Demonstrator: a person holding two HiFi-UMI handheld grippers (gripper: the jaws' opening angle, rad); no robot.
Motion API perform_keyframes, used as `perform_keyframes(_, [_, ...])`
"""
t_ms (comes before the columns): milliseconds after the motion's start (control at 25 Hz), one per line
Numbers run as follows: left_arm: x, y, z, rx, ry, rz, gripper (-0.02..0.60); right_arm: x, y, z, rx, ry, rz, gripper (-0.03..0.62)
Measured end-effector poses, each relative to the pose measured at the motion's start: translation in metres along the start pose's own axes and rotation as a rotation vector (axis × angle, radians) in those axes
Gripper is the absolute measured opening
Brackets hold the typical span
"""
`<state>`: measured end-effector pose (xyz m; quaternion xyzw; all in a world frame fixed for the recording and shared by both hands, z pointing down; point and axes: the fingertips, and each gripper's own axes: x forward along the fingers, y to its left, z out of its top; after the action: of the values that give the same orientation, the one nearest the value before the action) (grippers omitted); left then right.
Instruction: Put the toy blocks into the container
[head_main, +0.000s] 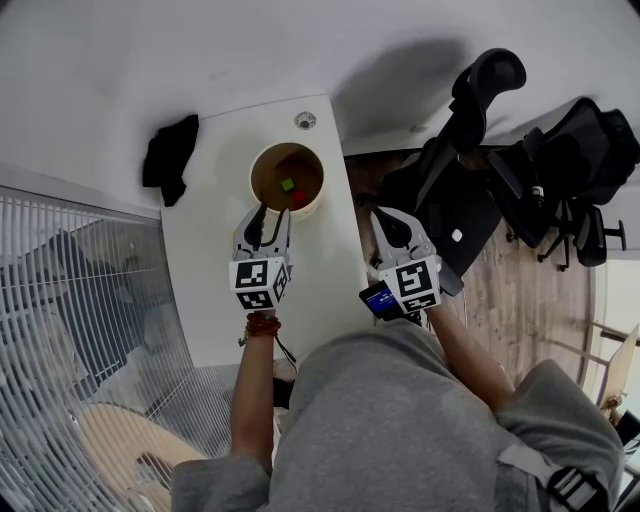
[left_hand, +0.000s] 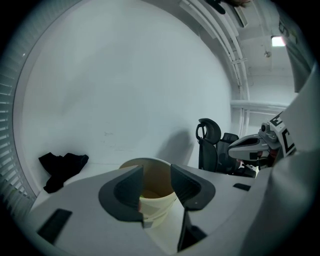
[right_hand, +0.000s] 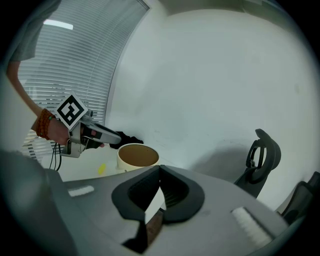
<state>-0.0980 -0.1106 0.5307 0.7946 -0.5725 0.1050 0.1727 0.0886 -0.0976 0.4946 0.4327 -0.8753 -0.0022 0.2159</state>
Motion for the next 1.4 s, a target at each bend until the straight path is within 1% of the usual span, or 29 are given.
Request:
perform_keyframes(240, [-0.015, 0.015, -0.018, -0.017, 0.024, 0.037, 0.175, 0.001, 0.002, 0.002, -0.006, -0.001, 0.005, 0.011])
perform_keyframes(480, [-0.027, 0.022, -0.031, -0.024, 0.038, 0.060, 0.175, 0.004, 0.009, 0.007, -0.020, -0.007, 0.022, 0.011])
perform_keyframes(760, [-0.038, 0.031, -0.048, -0.040, 0.056, 0.094, 0.175, 0.012, 0.017, 0.021, -0.039, -0.030, 0.047, 0.012])
perform_keyframes(960, [-0.046, 0.035, -0.062, -0.038, 0.080, 0.106, 0.175, 0.017, 0.028, 0.025, -0.041, -0.044, 0.078, 0.011])
perform_keyframes(1160, [-0.052, 0.040, -0.073, -0.036, 0.096, 0.121, 0.173, 0.020, 0.041, 0.023, -0.053, -0.034, 0.104, 0.011])
perform_keyframes(1400, [-0.059, 0.045, -0.091, -0.045, 0.125, 0.135, 0.172, 0.022, 0.058, 0.026, -0.060, -0.042, 0.158, 0.011])
